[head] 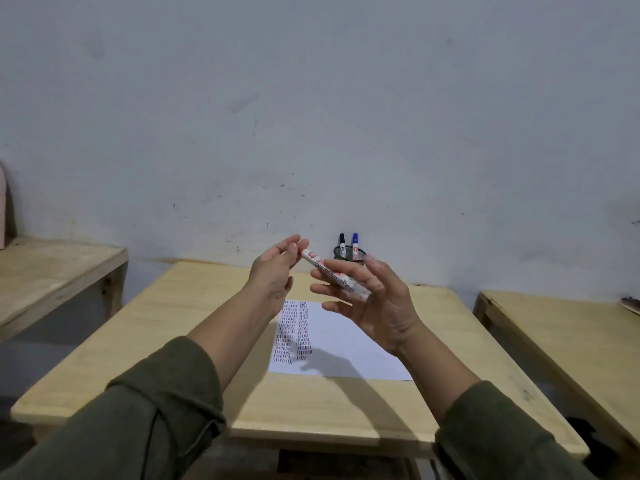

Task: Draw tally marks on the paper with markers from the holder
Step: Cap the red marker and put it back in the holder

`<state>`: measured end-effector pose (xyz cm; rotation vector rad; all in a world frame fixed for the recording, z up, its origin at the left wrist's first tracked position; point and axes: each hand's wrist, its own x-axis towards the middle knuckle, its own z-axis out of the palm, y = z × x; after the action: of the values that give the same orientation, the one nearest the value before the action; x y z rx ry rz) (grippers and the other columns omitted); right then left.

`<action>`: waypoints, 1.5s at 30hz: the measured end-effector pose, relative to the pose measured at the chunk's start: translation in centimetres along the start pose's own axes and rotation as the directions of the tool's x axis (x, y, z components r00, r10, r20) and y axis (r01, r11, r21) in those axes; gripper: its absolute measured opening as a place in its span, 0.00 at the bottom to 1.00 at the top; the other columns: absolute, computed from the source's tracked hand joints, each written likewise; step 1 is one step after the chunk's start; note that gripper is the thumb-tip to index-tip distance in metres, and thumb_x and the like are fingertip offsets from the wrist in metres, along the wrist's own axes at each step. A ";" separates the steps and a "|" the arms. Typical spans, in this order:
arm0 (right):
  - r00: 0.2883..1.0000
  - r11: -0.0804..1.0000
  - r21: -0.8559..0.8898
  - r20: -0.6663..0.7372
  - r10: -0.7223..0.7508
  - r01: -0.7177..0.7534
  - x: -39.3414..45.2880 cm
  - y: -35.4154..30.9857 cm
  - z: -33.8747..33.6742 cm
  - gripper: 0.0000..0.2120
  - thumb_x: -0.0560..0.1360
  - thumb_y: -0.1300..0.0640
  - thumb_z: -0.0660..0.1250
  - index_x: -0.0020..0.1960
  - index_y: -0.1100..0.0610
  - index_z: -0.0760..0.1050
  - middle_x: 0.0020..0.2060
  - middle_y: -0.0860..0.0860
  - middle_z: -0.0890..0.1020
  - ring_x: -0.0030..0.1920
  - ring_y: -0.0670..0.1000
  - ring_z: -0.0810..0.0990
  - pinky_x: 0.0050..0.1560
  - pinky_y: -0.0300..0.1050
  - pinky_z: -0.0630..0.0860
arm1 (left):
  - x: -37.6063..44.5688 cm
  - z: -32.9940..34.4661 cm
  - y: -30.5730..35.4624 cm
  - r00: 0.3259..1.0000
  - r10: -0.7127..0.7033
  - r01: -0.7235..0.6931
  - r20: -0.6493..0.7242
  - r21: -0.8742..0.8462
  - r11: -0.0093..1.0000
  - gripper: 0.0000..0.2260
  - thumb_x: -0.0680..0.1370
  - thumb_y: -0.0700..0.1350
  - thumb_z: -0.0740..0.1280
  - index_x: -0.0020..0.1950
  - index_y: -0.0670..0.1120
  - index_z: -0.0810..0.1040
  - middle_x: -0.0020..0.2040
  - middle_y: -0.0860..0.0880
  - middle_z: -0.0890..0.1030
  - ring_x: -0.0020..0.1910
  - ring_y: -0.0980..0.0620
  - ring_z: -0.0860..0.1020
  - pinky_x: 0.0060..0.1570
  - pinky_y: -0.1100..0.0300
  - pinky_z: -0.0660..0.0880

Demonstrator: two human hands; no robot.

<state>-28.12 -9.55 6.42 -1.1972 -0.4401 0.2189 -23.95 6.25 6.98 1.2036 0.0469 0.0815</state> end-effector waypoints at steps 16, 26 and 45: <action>0.916 0.687 -0.726 -0.262 -0.304 0.021 11.0 -4.0 -8.2 0.33 0.76 0.63 0.65 0.72 0.39 0.55 0.43 0.58 0.83 0.39 0.44 0.80 0.37 0.33 0.73 | 11.3 5.1 0.7 0.992 0.105 -0.126 0.069 0.512 0.850 0.15 0.75 0.48 0.68 0.62 0.50 0.76 0.59 0.49 0.81 0.54 0.53 0.76 0.52 0.61 0.69; 0.867 0.509 -0.860 -0.285 -0.408 -0.042 20.5 -2.1 -15.3 0.27 0.76 0.63 0.63 0.68 0.40 0.61 0.48 0.51 0.80 0.49 0.50 0.80 0.40 0.38 0.75 | 19.1 6.3 -5.1 0.989 -0.006 -0.124 0.146 0.855 0.503 0.25 0.76 0.51 0.67 0.71 0.46 0.68 0.71 0.48 0.72 0.69 0.48 0.71 0.67 0.55 0.66; 0.957 0.124 -0.988 -0.120 -0.265 -0.090 24.3 4.0 -20.8 0.19 0.72 0.62 0.68 0.62 0.54 0.74 0.47 0.52 0.71 0.43 0.48 0.71 0.46 0.40 0.68 | 23.2 6.0 -9.5 0.991 -0.005 -0.108 0.134 0.820 0.562 0.21 0.73 0.49 0.70 0.66 0.50 0.75 0.65 0.49 0.78 0.66 0.50 0.73 0.64 0.57 0.68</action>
<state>3.03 -16.22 1.73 -2.5503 -0.3918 -0.4955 0.03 -0.71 0.46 2.1807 -0.0712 0.0330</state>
